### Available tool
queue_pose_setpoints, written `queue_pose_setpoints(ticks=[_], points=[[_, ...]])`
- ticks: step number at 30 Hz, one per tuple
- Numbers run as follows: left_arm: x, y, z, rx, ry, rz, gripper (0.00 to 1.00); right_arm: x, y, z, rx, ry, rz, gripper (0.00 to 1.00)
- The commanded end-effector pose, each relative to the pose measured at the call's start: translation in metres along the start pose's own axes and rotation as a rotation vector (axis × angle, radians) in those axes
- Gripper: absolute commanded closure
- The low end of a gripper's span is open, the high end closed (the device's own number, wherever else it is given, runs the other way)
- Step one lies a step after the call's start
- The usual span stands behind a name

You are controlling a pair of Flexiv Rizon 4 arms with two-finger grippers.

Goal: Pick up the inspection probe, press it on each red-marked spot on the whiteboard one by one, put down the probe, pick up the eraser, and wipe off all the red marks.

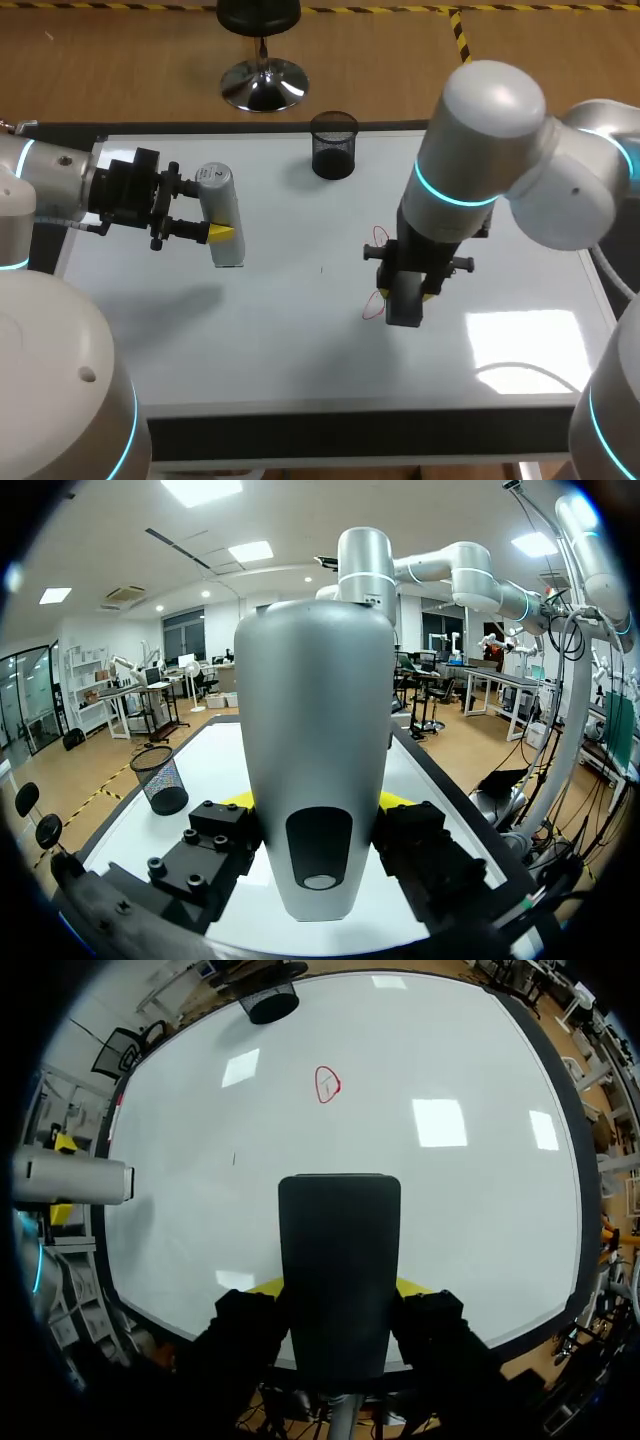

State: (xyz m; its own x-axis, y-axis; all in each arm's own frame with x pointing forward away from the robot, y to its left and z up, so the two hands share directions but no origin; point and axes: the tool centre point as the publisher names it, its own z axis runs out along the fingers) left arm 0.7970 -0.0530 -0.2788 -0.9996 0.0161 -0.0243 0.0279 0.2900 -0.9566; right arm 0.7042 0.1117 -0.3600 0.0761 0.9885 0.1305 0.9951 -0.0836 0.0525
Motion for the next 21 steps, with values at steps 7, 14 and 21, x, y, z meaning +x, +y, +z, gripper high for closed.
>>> queue_pose_setpoints(ticks=[7, 14, 21], points=[[-0.001, 0.000, 0.000, 0.001, 0.002, 0.001, 1.00, 0.033, 0.010, 0.018, 0.051, -0.030, 0.003, 1.00], [-0.001, 0.000, 0.000, 0.001, 0.002, 0.001, 1.00, 0.045, 0.008, 0.020, 0.061, -0.029, -0.001, 1.00], [-0.001, 0.000, 0.000, 0.001, 0.002, 0.001, 1.00, 0.058, 0.003, 0.026, 0.059, -0.029, -0.003, 1.00]])
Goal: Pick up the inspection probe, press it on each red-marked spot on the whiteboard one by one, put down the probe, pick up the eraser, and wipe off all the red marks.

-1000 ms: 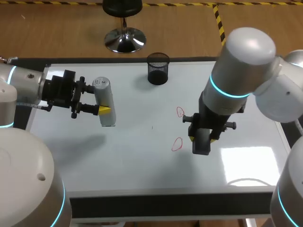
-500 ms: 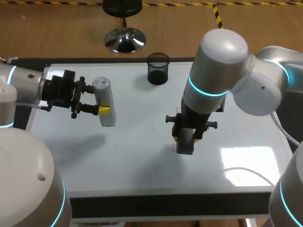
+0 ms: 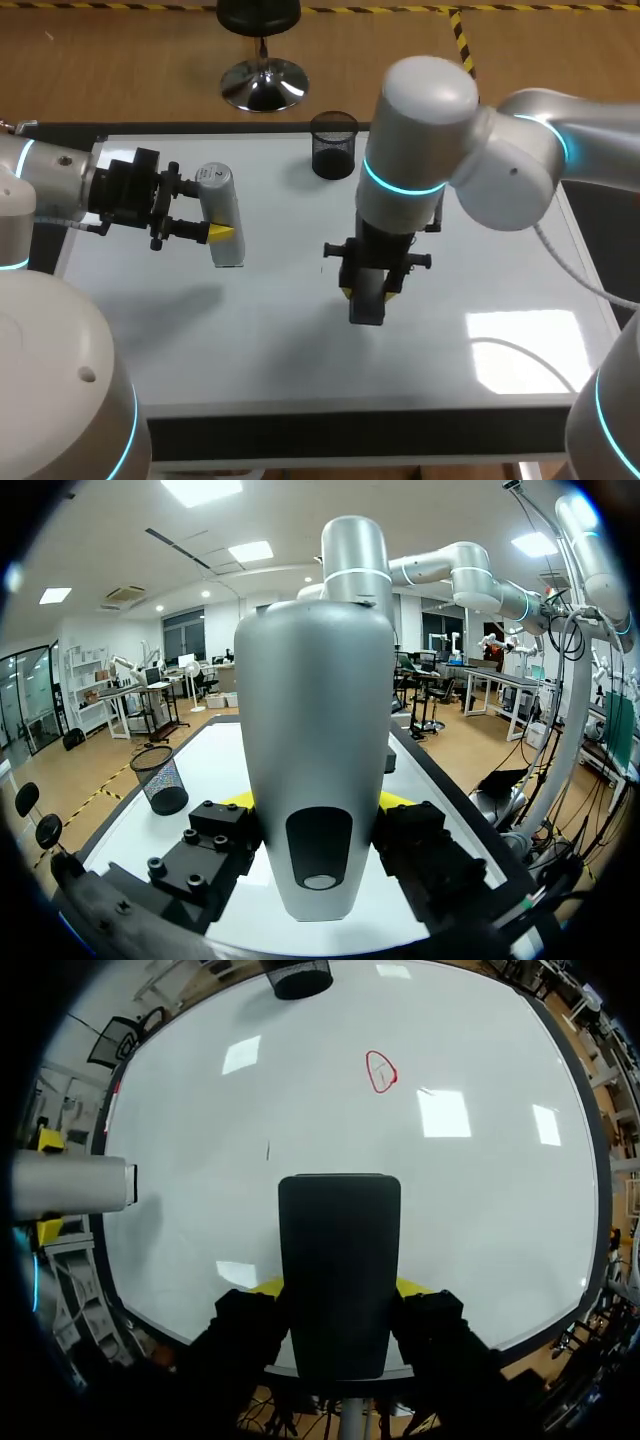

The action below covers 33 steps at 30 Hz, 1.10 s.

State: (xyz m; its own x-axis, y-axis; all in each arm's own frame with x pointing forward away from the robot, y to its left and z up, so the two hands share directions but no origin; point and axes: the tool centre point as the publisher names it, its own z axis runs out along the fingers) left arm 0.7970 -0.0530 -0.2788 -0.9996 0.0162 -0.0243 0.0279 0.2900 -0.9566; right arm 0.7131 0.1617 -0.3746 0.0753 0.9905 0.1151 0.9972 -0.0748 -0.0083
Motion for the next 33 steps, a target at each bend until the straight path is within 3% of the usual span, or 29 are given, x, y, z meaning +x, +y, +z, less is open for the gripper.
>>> queue_pose_setpoints(ticks=[1, 8, 33], points=[[-0.001, 0.000, 0.000, 0.001, 0.002, 0.001, 1.00, 0.012, -0.002, 0.005, -0.002, -0.014, -0.002, 1.00], [-0.001, 0.000, 0.000, 0.001, 0.002, 0.001, 1.00, 0.025, -0.001, 0.016, -0.002, 0.007, -0.024, 1.00], [-0.001, 0.000, 0.000, 0.001, 0.002, 0.001, 1.00, 0.041, 0.004, 0.050, 0.019, 0.069, -0.066, 1.00]])
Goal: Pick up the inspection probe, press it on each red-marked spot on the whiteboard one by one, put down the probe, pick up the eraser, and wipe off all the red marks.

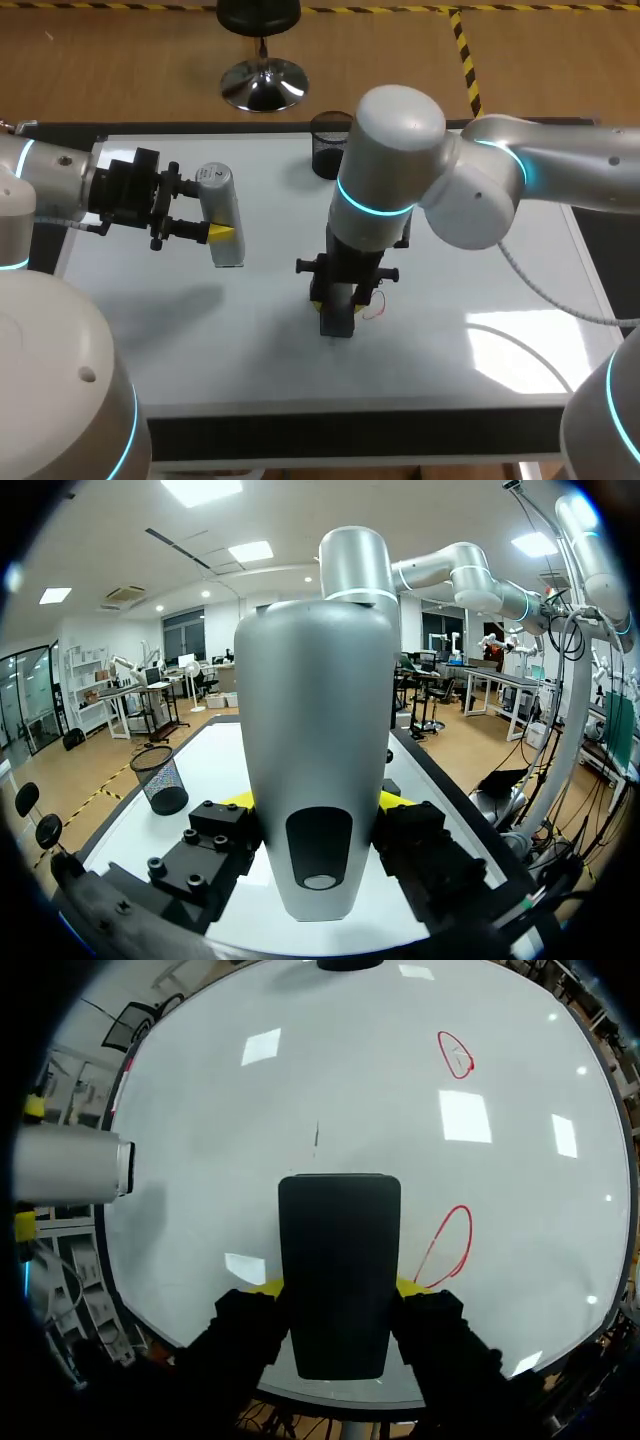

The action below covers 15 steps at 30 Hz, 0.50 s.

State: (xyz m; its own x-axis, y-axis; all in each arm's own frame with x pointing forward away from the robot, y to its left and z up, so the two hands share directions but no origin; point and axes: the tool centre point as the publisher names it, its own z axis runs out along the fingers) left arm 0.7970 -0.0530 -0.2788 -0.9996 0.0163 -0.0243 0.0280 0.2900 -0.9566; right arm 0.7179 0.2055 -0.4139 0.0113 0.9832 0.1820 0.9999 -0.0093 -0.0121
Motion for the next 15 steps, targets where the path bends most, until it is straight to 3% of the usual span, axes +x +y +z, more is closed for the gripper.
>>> queue_pose_setpoints(ticks=[1, 15], points=[[-0.001, 0.000, 0.000, 0.001, 0.001, 0.001, 1.00, 0.001, 0.002, 0.006, 0.007, 0.002, -0.002, 1.00], [-0.001, 0.000, 0.000, 0.001, 0.001, 0.001, 1.00, -0.020, -0.002, 0.013, 0.046, 0.006, 0.031, 1.00]])
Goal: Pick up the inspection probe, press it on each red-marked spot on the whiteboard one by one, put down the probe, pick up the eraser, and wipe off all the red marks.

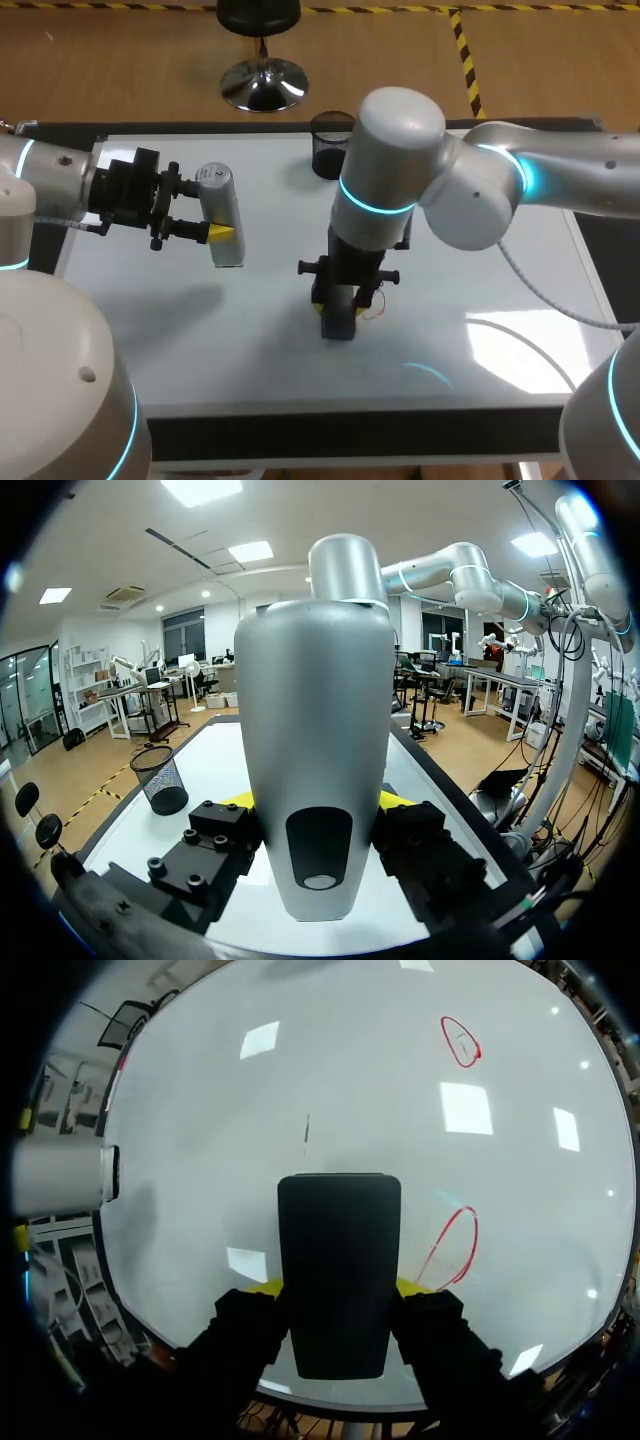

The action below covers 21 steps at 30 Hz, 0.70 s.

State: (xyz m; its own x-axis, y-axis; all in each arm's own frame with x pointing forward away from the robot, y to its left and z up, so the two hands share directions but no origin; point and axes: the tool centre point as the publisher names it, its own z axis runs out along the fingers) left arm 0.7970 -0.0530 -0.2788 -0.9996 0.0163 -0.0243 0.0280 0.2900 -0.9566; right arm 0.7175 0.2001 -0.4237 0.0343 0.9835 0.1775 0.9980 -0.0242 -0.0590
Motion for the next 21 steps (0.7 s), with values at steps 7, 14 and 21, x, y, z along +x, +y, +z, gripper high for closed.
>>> queue_pose_setpoints(ticks=[7, 14, 21], points=[[-0.001, 0.000, 0.000, 0.001, 0.002, 0.001, 1.00, -0.035, -0.001, 0.015, 0.040, 0.022, 0.054, 1.00], [-0.001, 0.000, 0.000, 0.001, 0.002, 0.001, 1.00, -0.066, -0.001, 0.020, 0.082, 0.043, 0.116, 1.00], [-0.001, 0.000, 0.000, 0.001, 0.002, 0.001, 1.00, -0.094, -0.001, 0.016, 0.119, 0.041, 0.165, 1.00]])
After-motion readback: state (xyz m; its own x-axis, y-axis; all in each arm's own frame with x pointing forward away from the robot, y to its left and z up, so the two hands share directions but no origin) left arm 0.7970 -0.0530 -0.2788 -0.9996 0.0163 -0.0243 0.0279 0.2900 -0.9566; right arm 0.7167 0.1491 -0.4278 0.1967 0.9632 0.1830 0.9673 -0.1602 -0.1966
